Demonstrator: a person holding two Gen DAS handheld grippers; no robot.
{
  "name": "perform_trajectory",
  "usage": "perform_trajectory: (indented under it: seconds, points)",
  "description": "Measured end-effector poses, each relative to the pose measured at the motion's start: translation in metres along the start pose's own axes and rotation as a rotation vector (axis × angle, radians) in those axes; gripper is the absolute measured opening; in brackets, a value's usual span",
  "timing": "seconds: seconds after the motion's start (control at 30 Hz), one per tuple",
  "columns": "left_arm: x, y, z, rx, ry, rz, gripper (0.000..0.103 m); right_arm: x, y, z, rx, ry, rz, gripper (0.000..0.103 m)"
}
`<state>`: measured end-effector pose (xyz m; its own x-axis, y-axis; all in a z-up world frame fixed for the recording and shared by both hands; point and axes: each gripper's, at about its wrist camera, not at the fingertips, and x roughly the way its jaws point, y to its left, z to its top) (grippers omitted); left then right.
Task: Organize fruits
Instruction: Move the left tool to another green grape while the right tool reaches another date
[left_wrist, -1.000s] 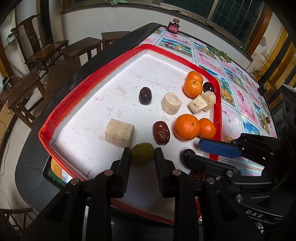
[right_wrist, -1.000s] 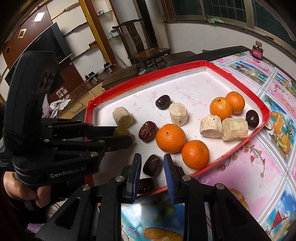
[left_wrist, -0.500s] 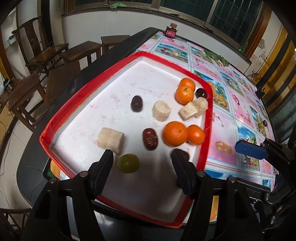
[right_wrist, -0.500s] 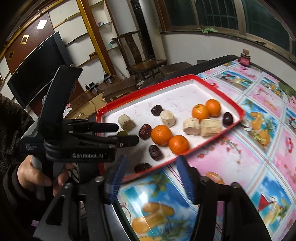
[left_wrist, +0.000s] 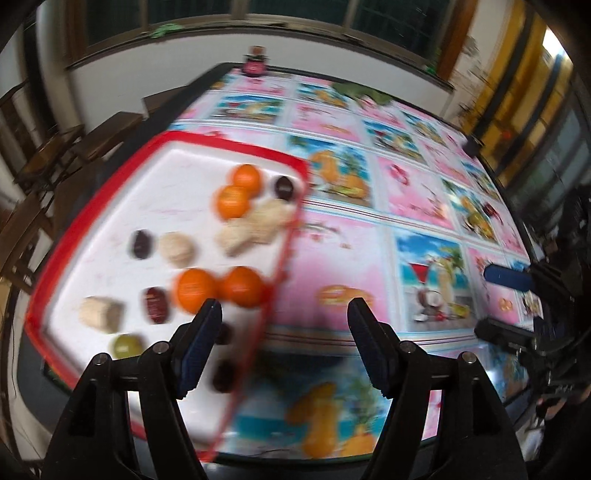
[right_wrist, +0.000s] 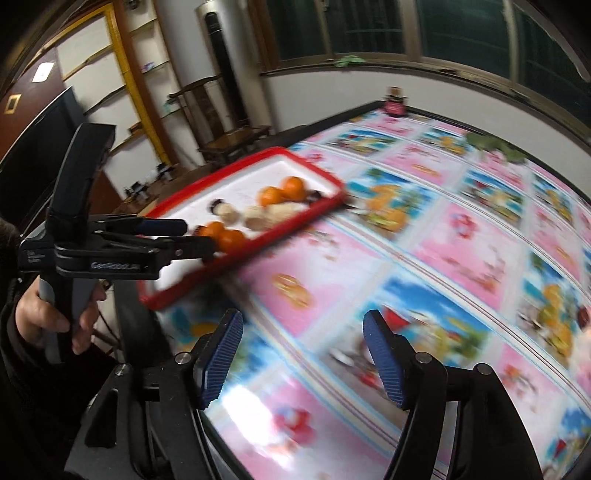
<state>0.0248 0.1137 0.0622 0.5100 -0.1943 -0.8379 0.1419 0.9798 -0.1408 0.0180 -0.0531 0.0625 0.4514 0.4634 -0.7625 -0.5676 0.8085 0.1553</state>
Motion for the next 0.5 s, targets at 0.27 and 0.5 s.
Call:
perform_trajectory:
  seconds: [0.27,0.5]
  points:
    - [0.019,-0.068,0.01,0.115,0.042,-0.031,0.07,-0.04,-0.065,-0.024,0.064,-0.005,-0.09,0.07]
    - [0.035,-0.113,0.017,0.18,0.067,-0.051,0.07,-0.062,-0.113,-0.036,0.093,0.002,-0.157,0.07]
